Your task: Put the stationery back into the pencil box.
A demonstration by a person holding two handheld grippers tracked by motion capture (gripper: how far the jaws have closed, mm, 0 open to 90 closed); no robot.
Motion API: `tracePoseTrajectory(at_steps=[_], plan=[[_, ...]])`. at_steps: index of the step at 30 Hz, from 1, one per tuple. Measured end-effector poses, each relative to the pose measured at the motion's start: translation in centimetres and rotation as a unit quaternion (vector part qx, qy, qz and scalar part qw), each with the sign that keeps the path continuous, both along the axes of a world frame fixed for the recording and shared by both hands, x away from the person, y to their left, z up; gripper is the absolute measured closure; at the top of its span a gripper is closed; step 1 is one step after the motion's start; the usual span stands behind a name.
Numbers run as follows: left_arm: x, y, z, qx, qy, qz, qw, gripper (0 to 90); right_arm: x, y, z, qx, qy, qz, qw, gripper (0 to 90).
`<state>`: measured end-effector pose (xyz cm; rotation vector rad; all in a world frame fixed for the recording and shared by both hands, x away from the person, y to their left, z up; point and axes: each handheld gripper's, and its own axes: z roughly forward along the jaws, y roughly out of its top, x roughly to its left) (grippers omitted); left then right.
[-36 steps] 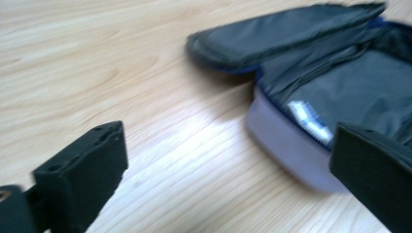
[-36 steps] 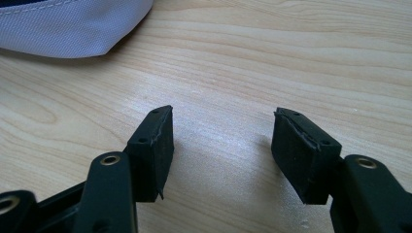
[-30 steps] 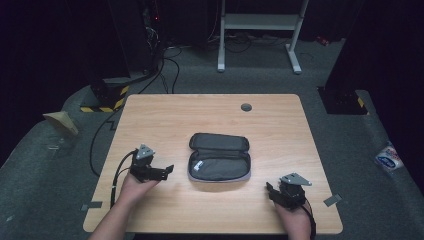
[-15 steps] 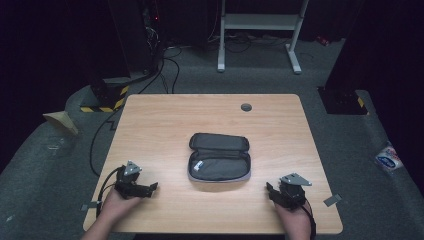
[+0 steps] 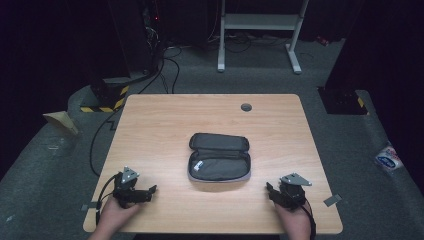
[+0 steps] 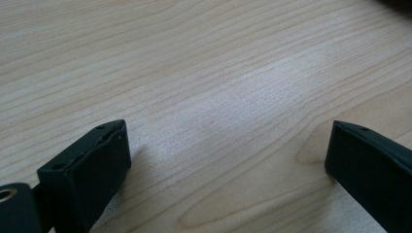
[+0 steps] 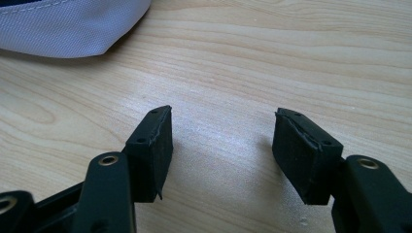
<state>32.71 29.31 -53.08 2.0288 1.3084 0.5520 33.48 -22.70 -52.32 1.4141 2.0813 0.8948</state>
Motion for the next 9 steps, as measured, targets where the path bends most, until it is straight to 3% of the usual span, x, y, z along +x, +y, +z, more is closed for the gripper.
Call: tracePoseTrajectory(at_steps=[9], plan=[[0.03, 0.05, 0.01, 0.001, 0.0, -0.002, 1.0, 2.3, 0.14, -0.02, 0.0, -0.001, 0.0, 0.003, 1.0, 39.7]])
